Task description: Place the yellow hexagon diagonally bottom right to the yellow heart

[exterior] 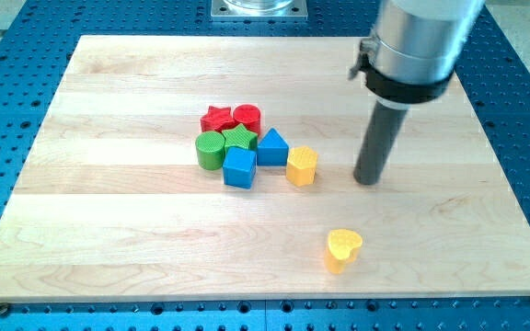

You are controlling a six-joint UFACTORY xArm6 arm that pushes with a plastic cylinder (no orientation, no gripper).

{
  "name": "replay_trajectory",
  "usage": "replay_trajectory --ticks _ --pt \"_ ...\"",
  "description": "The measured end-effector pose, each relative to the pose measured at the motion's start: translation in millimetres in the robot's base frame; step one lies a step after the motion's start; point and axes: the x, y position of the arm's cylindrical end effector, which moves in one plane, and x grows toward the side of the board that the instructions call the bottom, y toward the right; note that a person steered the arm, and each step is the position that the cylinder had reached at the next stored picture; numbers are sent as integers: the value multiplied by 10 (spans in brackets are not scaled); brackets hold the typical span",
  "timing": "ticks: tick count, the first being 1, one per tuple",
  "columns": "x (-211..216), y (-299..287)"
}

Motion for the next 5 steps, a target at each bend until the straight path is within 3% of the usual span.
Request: replay_trajectory --ticks 4,5 --pt "132 -641" --pt "736 389"
